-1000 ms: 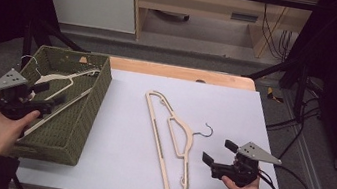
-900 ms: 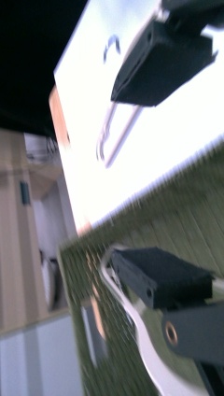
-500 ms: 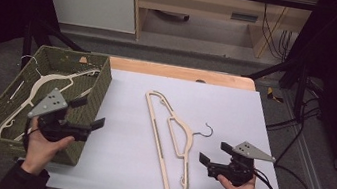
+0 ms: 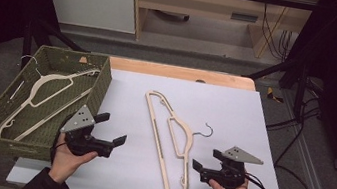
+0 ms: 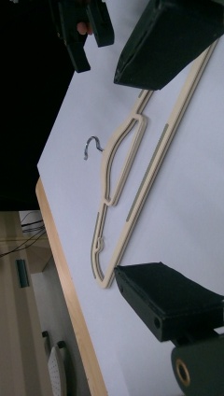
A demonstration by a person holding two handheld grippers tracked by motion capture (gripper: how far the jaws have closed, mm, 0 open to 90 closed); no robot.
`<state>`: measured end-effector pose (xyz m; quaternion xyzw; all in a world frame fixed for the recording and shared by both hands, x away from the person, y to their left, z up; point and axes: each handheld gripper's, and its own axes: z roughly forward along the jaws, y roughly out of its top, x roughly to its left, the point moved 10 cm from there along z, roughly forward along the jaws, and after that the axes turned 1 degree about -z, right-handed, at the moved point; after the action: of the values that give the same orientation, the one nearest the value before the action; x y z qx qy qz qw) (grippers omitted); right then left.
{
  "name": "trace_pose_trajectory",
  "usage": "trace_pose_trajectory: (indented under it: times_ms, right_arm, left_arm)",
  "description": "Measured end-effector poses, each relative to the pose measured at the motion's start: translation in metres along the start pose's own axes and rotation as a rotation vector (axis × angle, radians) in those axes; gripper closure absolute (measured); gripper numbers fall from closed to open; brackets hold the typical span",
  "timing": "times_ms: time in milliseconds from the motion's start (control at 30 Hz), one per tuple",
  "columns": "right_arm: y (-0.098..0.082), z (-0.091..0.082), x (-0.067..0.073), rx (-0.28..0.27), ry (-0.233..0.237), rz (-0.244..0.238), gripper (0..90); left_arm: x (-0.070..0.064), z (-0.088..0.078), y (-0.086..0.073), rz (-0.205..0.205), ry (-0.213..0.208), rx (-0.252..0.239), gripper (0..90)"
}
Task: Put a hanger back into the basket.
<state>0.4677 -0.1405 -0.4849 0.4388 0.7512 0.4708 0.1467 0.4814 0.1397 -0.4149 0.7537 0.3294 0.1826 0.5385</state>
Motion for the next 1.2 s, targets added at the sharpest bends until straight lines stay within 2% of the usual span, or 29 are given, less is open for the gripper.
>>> trace_pose_trajectory:
  times_ms: [33, 100, 133, 167, 333, 367, 533, 700, 900, 933, 1033, 1100, 1200]
  right_arm:
    - [-0.006, 0.005, 0.002, 0.029, 0.006, -0.002, 17.2]
    - [-0.008, 0.008, 0.002, 0.036, 0.003, -0.004, 18.8]
    - [-0.015, 0.013, 0.002, 0.070, -0.008, 0.003, 22.4]
    - [-0.015, 0.013, 0.002, 0.070, -0.008, 0.003, 22.4]
    - [-0.028, 0.025, 0.006, 0.140, 0.010, 0.005, 34.0]
    - [-0.032, 0.029, 0.007, 0.163, 0.014, 0.016, 37.5]
    - [-0.042, 0.039, 0.008, 0.211, 0.022, 0.043, 43.1]
    - [-0.044, 0.046, 0.011, 0.219, 0.041, 0.073, 49.9]
    - [-0.047, 0.049, 0.009, 0.229, 0.029, 0.051, 57.3]
    - [-0.047, 0.049, 0.010, 0.234, 0.018, 0.062, 58.3]
    - [-0.047, 0.050, 0.012, 0.244, 0.015, 0.056, 63.5]
    - [-0.047, 0.051, 0.014, 0.256, 0.015, 0.062, 67.8]
    - [-0.047, 0.051, 0.013, 0.265, 0.021, 0.096, 69.9]
  left_arm:
    - [0.000, 0.001, -0.002, -0.003, 0.001, 0.001, 7.6]
    - [0.000, 0.002, -0.006, -0.005, -0.001, 0.013, 7.6]
    - [0.000, 0.004, -0.009, -0.005, 0.000, 0.018, 7.6]
    - [-0.001, 0.005, -0.011, -0.005, 0.000, 0.023, 7.6]
    - [-0.004, 0.012, -0.018, 0.001, -0.007, 0.051, 7.7]
    - [-0.005, 0.013, -0.019, 0.001, -0.009, 0.053, 7.9]
    - [-0.006, 0.016, -0.022, 0.002, -0.015, 0.066, 7.9]
    - [-0.005, 0.017, -0.023, -0.005, -0.018, 0.069, 8.6]
    - [-0.006, 0.021, -0.027, -0.007, -0.022, 0.084, 8.9]
    - [-0.006, 0.021, -0.028, -0.008, -0.022, 0.085, 8.9]
    - [-0.007, 0.022, -0.028, -0.009, -0.026, 0.087, 9.1]
    - [-0.007, 0.022, -0.028, -0.010, -0.026, 0.086, 9.2]
    - [-0.007, 0.022, -0.028, -0.011, -0.027, 0.087, 9.3]
